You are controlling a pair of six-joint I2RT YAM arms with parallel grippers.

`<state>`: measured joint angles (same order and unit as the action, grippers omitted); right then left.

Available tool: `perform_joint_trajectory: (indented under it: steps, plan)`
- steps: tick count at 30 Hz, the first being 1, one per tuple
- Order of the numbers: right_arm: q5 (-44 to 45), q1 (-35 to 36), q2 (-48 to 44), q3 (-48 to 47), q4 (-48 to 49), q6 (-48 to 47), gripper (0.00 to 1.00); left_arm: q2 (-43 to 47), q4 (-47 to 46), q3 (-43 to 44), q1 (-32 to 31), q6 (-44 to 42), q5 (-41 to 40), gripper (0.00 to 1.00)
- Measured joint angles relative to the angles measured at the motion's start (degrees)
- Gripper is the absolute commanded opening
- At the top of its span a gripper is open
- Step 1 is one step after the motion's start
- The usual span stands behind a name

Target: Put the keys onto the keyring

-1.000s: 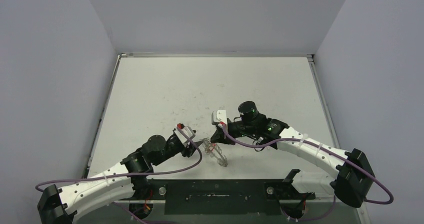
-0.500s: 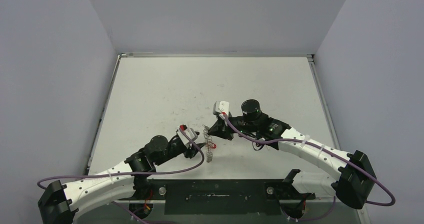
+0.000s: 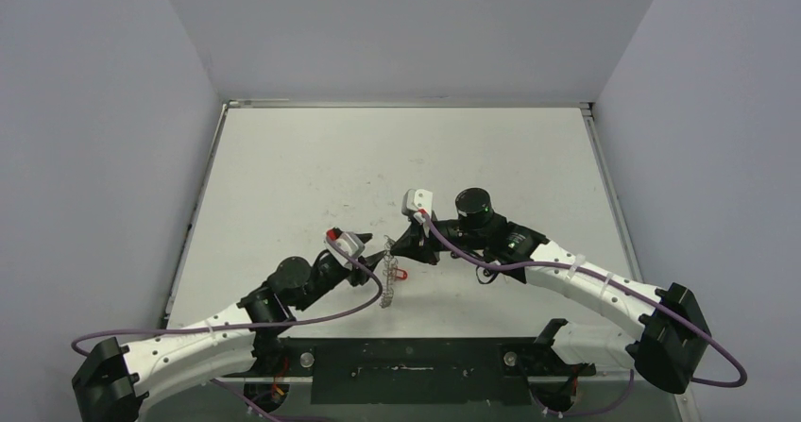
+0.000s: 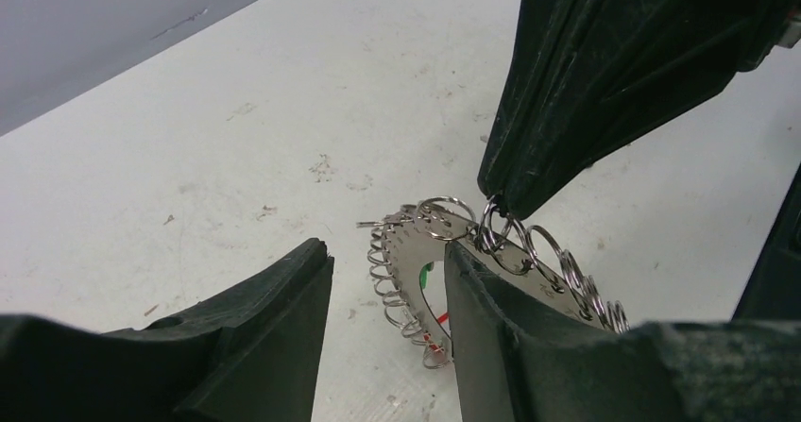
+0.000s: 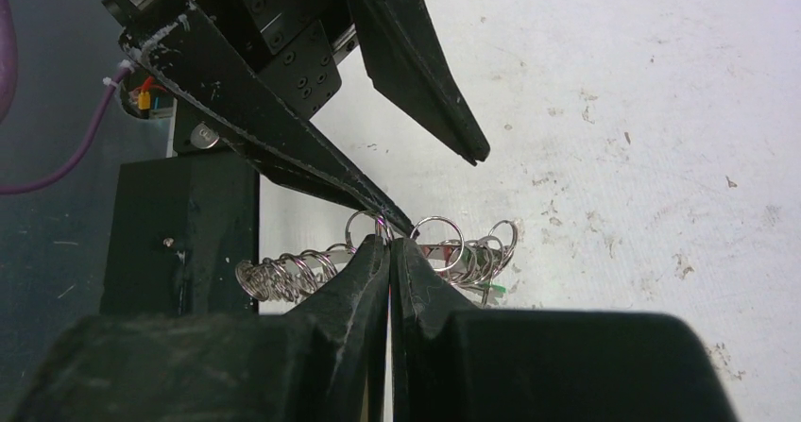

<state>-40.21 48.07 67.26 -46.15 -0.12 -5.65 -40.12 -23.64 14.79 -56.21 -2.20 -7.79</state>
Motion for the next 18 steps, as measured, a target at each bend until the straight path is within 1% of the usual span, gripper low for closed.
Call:
perform_joint_trajectory:
  steps: [12, 18]
  plan:
    - [1.79, 0.02, 0.02, 0.0, -0.04, 1.03, 0.0, 4.13, -2.51, -2.03, 0.0, -0.02, 2.1, 0.42]
    - [3.06, 0.02, 0.02, 0.0, 0.04, 2.1, 0.0, 4.11, -2.62, -2.27, -0.02, 0.09, 3.63, 0.41]
